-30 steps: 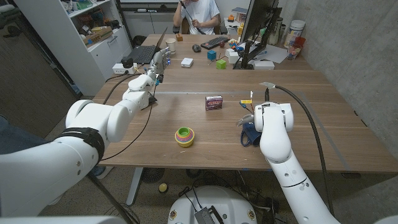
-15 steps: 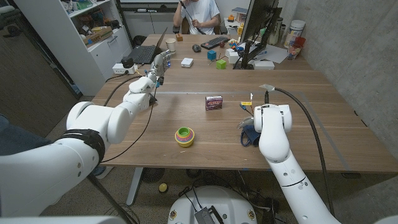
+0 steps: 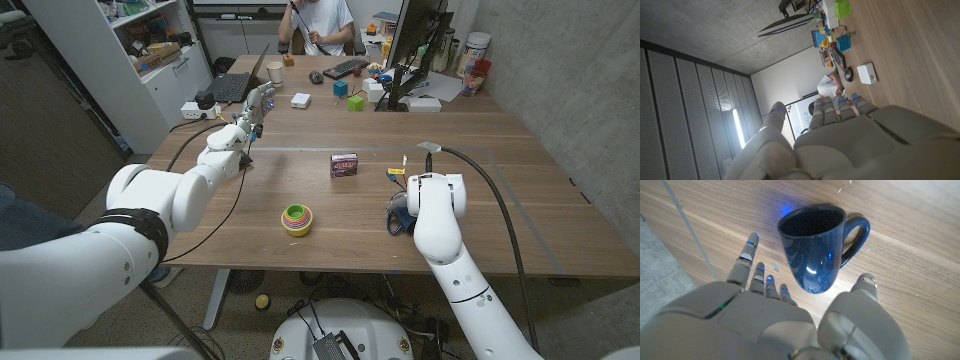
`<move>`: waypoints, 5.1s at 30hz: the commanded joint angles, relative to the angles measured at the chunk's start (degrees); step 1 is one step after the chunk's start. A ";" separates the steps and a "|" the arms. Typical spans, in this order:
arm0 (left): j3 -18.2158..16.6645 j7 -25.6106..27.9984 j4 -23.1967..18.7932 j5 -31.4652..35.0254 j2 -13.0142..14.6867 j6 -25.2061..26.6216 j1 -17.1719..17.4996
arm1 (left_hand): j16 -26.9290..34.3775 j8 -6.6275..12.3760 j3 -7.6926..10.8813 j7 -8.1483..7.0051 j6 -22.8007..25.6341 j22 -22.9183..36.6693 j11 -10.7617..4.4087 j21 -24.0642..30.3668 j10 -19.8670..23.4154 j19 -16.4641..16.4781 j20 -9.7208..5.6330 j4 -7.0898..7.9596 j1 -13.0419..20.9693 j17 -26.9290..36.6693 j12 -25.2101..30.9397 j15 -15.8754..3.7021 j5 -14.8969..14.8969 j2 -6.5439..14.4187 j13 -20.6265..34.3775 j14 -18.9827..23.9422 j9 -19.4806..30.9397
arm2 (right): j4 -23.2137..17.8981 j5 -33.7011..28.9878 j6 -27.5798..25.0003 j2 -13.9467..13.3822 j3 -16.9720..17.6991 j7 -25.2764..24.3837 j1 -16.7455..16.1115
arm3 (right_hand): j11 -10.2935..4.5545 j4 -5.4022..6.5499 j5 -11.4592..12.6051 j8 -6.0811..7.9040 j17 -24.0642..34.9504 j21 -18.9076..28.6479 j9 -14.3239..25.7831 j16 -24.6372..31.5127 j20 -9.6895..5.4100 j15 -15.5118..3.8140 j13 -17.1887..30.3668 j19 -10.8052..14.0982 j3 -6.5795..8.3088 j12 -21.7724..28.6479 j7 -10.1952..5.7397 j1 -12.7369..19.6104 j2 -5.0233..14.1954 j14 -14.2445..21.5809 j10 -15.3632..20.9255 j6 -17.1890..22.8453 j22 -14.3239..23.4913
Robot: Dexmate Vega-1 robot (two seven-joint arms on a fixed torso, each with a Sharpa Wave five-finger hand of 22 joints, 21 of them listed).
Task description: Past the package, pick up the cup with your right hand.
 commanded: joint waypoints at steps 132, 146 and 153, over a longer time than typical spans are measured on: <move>1.66 0.71 0.26 0.87 1.74 2.72 -0.46 | -0.05 0.13 0.01 -0.29 0.37 0.25 -0.43 0.12 0.28 -0.09 2.09 -0.24 0.02 0.16 -0.06 0.05 0.39 -0.10 0.34 0.57 0.06 | -15.70 3.29 31.73 25.64 18.06 1.84 4.03 | -9.45 -2.45 3.09 17.23 19.93 19.03 14.71 18.39 -18.54 -17.63 19.31 32.44 21.53 19.00 -3.96 55.94 14.75 44.19 35.24 42.07 2.67; 1.61 1.26 0.60 1.23 1.85 4.48 -1.20 | -0.07 0.12 0.03 -0.32 0.35 0.25 -0.45 0.12 0.24 -0.12 2.16 -0.30 0.06 0.16 -0.08 0.11 0.40 -0.11 0.34 0.51 0.06 | -16.06 0.47 37.42 31.59 19.49 1.84 5.10 | -9.20 -2.27 3.34 16.88 20.25 20.25 14.68 17.65 -18.31 -16.89 19.58 31.74 21.70 18.46 -3.96 55.58 14.78 44.12 35.40 42.11 2.61; 1.74 1.97 0.85 1.55 1.72 5.98 -1.81 | -0.08 0.13 0.04 -0.35 0.36 0.25 -0.43 0.14 0.26 -0.08 2.14 -0.31 0.07 0.15 -0.07 0.13 0.40 -0.11 0.35 0.50 0.06 | -15.44 0.93 36.89 31.54 19.75 1.84 5.28 | -9.00 -2.29 3.40 16.85 20.50 20.80 14.76 17.34 -18.24 -16.95 19.76 31.23 21.70 18.28 -3.92 55.43 14.63 43.97 35.61 42.34 2.56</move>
